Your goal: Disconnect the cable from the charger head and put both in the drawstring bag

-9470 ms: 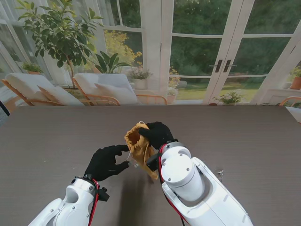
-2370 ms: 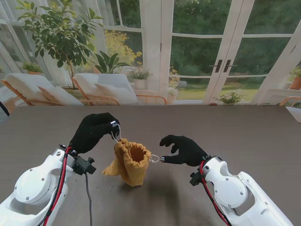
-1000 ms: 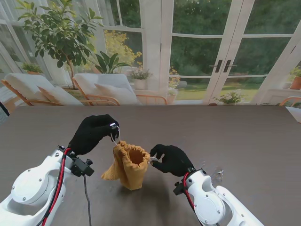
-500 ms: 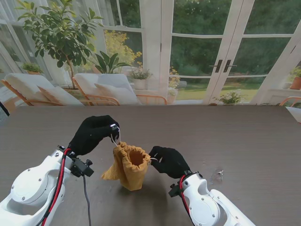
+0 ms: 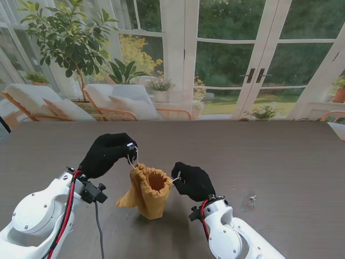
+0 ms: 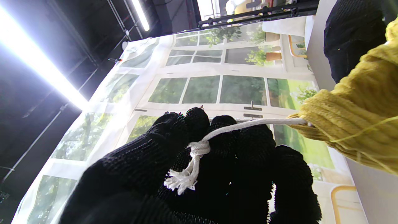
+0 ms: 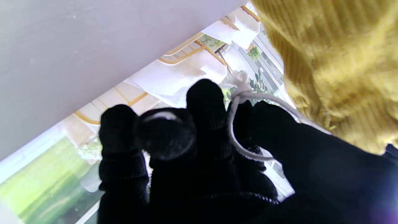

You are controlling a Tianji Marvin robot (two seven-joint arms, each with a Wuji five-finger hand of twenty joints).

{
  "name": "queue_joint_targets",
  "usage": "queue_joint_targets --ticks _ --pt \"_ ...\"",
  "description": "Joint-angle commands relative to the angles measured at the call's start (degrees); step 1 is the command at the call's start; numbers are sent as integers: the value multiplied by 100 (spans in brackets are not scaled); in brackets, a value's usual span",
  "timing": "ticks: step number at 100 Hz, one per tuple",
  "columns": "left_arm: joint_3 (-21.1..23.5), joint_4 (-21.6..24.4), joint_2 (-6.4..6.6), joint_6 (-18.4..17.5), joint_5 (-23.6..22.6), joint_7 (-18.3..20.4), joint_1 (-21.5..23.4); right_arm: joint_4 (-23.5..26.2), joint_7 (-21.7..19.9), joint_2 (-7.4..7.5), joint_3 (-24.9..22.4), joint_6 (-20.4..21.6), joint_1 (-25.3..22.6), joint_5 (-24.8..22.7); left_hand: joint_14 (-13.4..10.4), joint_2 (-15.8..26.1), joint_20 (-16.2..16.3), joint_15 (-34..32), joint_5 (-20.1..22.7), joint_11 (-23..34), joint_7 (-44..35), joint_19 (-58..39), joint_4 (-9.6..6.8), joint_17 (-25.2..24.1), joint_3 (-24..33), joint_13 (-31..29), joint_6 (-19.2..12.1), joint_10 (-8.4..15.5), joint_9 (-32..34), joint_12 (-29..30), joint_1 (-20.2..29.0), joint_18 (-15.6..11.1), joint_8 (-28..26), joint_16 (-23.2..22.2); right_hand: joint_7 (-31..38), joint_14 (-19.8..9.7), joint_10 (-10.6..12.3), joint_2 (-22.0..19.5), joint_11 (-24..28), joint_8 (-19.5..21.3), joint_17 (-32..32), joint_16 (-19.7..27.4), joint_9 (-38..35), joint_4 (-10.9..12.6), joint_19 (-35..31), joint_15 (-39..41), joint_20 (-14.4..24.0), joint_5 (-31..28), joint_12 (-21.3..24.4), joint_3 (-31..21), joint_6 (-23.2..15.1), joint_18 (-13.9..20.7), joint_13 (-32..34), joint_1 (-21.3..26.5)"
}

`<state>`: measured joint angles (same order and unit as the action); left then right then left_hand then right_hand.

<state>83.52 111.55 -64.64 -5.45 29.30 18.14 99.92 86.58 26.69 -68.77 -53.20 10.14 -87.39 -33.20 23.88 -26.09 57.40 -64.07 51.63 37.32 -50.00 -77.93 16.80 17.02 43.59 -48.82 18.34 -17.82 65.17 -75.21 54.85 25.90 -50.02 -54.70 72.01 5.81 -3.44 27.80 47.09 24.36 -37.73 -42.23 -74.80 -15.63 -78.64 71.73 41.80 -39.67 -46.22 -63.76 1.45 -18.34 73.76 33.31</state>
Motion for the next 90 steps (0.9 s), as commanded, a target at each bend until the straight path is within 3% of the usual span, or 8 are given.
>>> queue_joint_targets --ticks 1,21,34,42,90 --pt "25 28 -1 -10 18 130 22 -78 48 -80 73 99 93 -30 343 242 138 36 47 85 -548 -101 -188 38 -4 -124 -74 163 119 20 479 -251 -214 -34 438 -395 93 101 203 230 -1532 -145 -465 -160 -366 369 -203 -106 -131 -381 -12 163 172 -1" --pt "60 63 7 -18 24 162 68 -490 334 -51 278 404 541 -589 327 238 128 11 39 99 -549 -112 -180 57 9 -136 -80 163 124 29 472 -233 -214 -36 591 -564 196 114 367 351 -1682 -235 -527 -196 -367 679 -258 -50 -247 -502 -232 268 170 -108" --pt "136 137 18 -14 7 192 154 -665 343 -10 322 671 787 -794 318 241 123 2 44 102 -548 -114 -180 62 10 -145 -63 165 121 33 472 -236 -213 -36 603 -582 136 170 492 392 -1714 -288 -525 -191 -370 830 -253 -76 -341 -582 -338 326 173 -173" --pt "173 179 20 -23 7 188 209 -713 292 53 336 749 927 -1006 312 241 119 -9 51 108 -551 -117 -182 73 14 -154 -66 164 127 33 476 -231 -216 -39 612 -647 241 171 511 421 -1773 -301 -548 -193 -362 862 -252 -64 -355 -608 -375 392 173 -199" --pt "282 286 59 -157 -10 323 368 -981 93 317 529 853 1714 -1960 212 190 54 -106 69 180 -599 -155 -148 218 105 -259 -79 200 171 -14 440 -228 -233 -57 671 -939 329 207 559 538 -2117 -418 -653 -220 -313 1071 -250 -65 -404 -707 -539 571 185 -214"
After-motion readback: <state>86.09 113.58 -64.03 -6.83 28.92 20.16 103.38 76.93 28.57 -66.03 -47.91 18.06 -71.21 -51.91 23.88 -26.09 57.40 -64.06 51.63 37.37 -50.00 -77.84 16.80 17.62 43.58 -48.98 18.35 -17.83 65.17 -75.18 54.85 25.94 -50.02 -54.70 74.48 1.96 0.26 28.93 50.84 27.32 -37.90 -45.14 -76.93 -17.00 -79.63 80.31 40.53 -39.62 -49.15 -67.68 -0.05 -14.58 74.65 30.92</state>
